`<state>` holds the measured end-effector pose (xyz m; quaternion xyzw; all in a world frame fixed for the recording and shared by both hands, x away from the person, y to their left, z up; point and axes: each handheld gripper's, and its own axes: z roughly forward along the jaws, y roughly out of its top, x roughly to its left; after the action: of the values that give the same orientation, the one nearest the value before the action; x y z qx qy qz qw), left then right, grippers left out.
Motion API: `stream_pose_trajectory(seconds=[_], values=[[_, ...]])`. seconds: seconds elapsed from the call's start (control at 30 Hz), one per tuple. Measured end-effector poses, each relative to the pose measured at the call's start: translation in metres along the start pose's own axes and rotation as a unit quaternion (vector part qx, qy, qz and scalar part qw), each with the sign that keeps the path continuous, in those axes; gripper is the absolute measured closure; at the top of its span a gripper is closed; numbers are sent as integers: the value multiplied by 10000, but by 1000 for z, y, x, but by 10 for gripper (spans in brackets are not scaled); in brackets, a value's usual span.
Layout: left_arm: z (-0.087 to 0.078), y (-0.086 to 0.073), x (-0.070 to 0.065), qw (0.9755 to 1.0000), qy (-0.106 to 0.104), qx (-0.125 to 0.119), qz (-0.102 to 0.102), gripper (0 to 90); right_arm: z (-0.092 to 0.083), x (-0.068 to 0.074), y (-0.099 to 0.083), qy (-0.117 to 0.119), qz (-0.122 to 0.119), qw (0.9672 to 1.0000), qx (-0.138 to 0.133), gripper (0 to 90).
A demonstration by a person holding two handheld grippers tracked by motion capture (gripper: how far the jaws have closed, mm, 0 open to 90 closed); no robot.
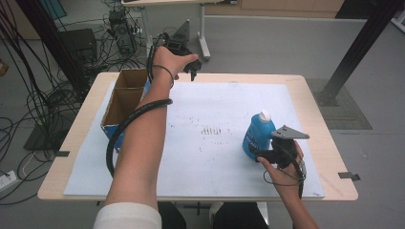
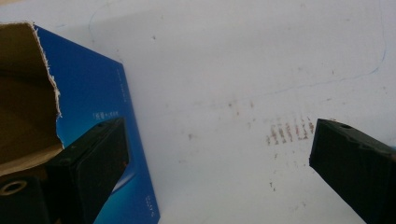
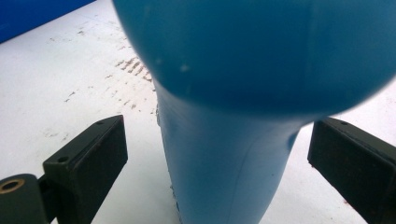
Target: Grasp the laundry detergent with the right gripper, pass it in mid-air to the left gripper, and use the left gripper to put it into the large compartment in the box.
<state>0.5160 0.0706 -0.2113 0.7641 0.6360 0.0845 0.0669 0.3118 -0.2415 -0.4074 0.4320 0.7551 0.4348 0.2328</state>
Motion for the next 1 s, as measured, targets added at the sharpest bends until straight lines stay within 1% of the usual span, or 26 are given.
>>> stream_pose_trajectory(seconds=[0.4,0.57,1.0], values=[[-1,1,0,10000,-11,10,37,54,0,0,-1,20,53,10000,-29,50],[0,1,-1,10000,-15,5,39,54,-1,-2,-2,7,57,10000,-17,51],[-2,1,-1,10000,-29,-9,40,54,0,0,-2,37,77,10000,-39,53]])
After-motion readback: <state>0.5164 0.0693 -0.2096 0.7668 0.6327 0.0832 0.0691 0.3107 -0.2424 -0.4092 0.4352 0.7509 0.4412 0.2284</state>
